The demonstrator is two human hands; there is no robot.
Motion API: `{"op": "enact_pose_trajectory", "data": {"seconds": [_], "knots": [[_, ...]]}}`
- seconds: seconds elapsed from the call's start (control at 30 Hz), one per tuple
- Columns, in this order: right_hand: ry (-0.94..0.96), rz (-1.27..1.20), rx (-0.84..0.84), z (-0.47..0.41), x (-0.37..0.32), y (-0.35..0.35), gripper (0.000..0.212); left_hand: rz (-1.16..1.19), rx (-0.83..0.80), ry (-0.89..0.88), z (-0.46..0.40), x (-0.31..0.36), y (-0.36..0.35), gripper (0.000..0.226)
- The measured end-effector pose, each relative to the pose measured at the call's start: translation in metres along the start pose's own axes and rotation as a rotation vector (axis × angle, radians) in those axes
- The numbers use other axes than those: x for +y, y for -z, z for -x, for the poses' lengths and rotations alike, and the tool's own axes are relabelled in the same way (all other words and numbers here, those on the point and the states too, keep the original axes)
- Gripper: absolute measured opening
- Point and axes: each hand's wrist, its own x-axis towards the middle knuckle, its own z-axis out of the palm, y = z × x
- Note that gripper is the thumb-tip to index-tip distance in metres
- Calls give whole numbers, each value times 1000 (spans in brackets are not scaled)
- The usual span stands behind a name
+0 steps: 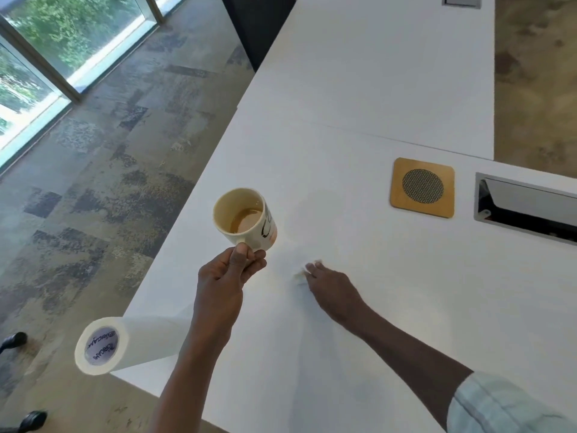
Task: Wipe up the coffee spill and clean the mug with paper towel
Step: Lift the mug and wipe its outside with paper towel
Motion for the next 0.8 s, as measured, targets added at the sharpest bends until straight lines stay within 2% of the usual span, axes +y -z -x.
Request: {"op": "enact_pose_trajectory", "data": {"seconds": [0.07, 0.13, 0.2, 0.23, 0.3, 0.37, 0.43, 0.53, 0.6, 0.7, 0.8], "knots": [[-122, -247, 81, 18, 0, 5, 27, -22, -6, 12, 4, 4, -1, 35], [-476, -673, 217, 24, 3, 19, 16, -38, -8, 22, 8, 9, -3, 33], [-796, -1216, 295, 25, 9, 37, 18, -58, -9, 29, 12, 15, -6, 29], [-855, -1507, 299, 25, 11, 45, 22, -69, -10, 31, 14, 18, -9, 28], [-795, -1973, 288, 25, 12, 58, 34, -93, -19, 36, 18, 24, -14, 28], [-674, -2192, 280, 25, 9, 70, 39, -114, -35, 37, 22, 31, -20, 28], [-586, -2197, 252, 24, 5, 81, 37, -147, -55, 32, 27, 38, -26, 30], [-562, -1980, 259, 20, -2, 92, 31, -193, -86, 20, 33, 45, -34, 32], [-538, -1922, 325, 17, -5, 99, 35, -213, -104, 15, 36, 49, -39, 33], [-490, -1846, 411, 15, -9, 107, 53, -248, -133, 11, 41, 54, -47, 34], [-446, -1693, 507, 12, -11, 113, 54, -290, -163, 3, 44, 59, -54, 34]]}}
